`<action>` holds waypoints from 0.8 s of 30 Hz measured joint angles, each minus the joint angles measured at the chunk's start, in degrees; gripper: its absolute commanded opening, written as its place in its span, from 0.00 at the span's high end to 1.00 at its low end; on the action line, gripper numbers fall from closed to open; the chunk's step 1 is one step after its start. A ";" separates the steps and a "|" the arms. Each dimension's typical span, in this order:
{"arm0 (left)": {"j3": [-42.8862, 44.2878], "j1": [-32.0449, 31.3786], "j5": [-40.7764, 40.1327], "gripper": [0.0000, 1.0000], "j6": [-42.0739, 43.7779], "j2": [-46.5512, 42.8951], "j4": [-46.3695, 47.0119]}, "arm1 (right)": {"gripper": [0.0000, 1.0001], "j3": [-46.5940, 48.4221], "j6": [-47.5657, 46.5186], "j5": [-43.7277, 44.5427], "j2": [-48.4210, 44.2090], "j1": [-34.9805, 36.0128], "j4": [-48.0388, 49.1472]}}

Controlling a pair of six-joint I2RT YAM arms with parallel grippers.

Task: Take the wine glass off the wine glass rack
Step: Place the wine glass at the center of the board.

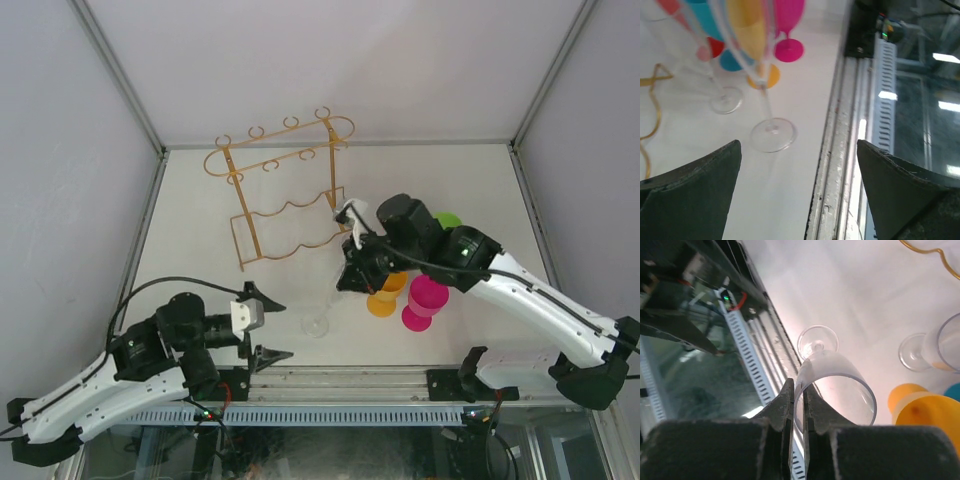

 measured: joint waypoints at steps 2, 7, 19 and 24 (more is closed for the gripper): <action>0.00 0.00 -5.20 0.00 -1.81 -0.42 0.98 | 1.00 0.00 -0.70 6.51 0.87 3.78 -1.42; 0.50 -0.02 -24.85 0.00 -9.29 0.15 3.32 | 1.00 -0.02 -1.22 18.10 5.92 8.55 -4.20; 10.54 0.13 -59.28 0.00 -26.73 2.40 -1.40 | 0.70 -0.61 -1.60 28.55 9.99 11.72 -5.92; 12.74 2.14 -64.08 0.00 -29.51 2.51 -5.35 | 0.53 -0.59 -2.10 29.70 9.99 11.76 -6.12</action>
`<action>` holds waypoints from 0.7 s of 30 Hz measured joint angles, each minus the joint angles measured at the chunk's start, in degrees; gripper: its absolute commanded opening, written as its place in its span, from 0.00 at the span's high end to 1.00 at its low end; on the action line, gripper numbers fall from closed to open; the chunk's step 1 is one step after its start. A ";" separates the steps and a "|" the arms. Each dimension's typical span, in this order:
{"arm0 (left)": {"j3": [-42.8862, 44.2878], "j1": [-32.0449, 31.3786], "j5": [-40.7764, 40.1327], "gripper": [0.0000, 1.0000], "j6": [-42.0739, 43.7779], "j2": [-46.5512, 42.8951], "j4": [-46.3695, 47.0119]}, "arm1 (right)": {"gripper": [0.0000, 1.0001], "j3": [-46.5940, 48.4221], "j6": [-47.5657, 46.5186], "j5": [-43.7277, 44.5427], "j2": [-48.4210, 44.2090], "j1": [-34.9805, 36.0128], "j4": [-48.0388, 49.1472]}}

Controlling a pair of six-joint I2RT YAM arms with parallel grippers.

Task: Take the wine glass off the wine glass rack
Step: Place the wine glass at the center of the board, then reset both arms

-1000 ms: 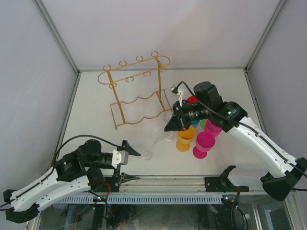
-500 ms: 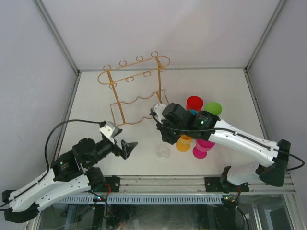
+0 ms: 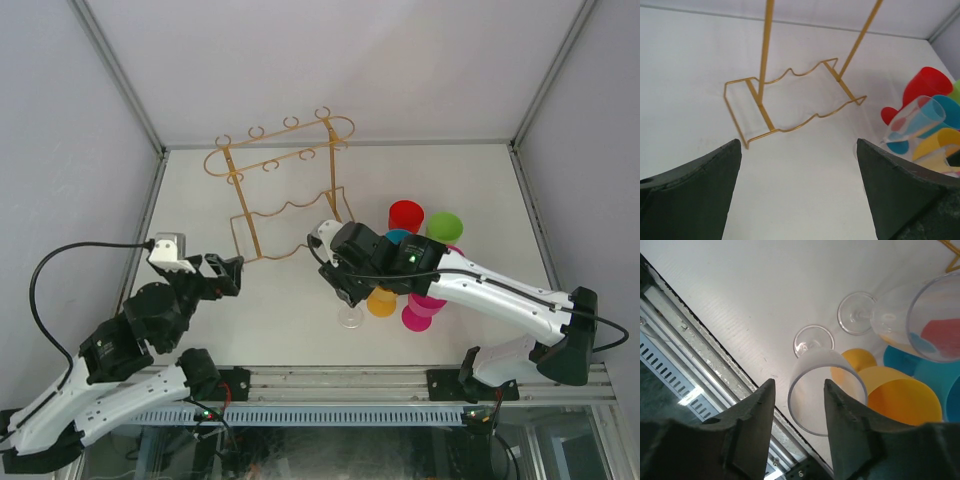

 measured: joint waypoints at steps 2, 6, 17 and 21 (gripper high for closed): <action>0.55 2.21 0.50 0.00 -0.39 0.52 -1.09 | 0.47 0.24 -0.13 0.28 0.00 -0.02 -0.31; 4.09 10.25 3.87 0.00 -0.24 4.72 -4.59 | 0.27 3.30 -0.44 1.99 -0.55 0.00 -0.57; 14.36 33.22 12.13 0.00 -0.42 7.98 -9.60 | 0.00 1.84 1.62 10.71 -22.86 -23.08 12.33; 15.98 33.44 11.76 0.00 -1.51 5.51 -9.79 | 0.00 0.68 3.48 18.21 -28.83 -23.21 16.09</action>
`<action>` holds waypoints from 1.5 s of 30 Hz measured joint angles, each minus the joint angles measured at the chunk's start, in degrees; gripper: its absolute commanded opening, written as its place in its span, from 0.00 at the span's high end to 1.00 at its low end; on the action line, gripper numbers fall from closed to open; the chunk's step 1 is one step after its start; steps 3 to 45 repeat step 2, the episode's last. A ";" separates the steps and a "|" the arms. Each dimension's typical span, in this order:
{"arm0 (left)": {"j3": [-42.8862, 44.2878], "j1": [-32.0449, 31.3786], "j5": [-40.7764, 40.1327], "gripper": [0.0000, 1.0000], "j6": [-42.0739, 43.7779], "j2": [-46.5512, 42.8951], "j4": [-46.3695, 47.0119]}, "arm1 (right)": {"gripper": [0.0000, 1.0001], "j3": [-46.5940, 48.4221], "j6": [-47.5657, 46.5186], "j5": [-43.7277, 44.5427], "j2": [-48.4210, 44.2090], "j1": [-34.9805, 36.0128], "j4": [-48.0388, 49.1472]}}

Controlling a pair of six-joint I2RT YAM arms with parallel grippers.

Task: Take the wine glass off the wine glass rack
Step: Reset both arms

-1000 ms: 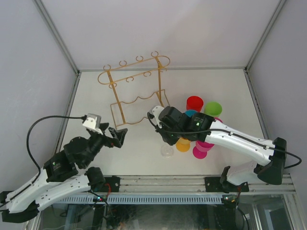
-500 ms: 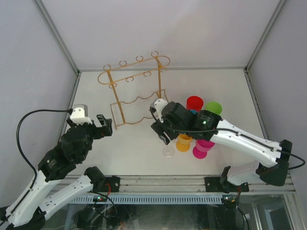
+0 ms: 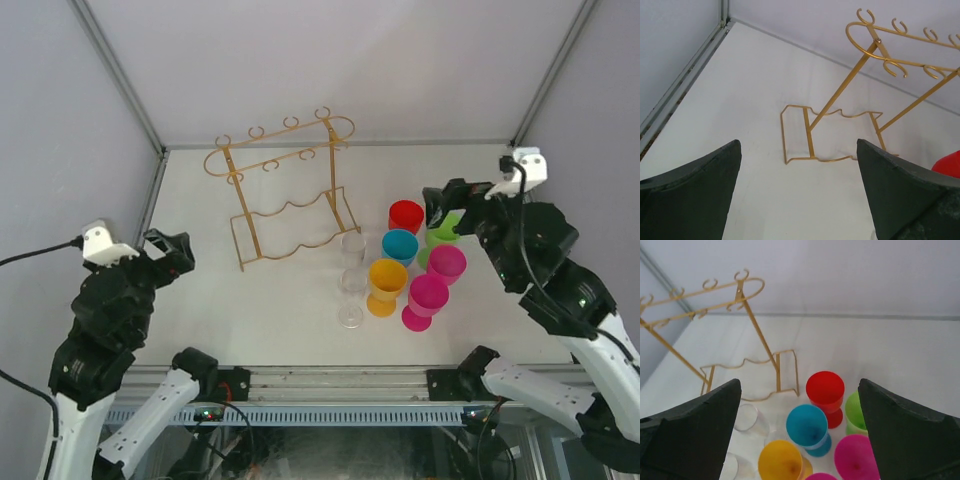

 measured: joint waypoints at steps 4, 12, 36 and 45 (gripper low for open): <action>0.46 0.04 -0.35 0.00 -0.37 -0.94 -0.44 | 0.00 -0.31 0.26 5.25 -1.84 2.27 1.64; 0.46 0.04 -0.35 0.00 -0.37 -0.94 -0.44 | 0.00 -0.31 0.26 5.25 -1.84 2.27 1.64; 0.46 0.04 -0.35 0.00 -0.37 -0.94 -0.44 | 0.00 -0.31 0.26 5.25 -1.84 2.27 1.64; 0.46 0.04 -0.35 0.00 -0.37 -0.94 -0.44 | 0.00 -0.31 0.26 5.25 -1.84 2.27 1.64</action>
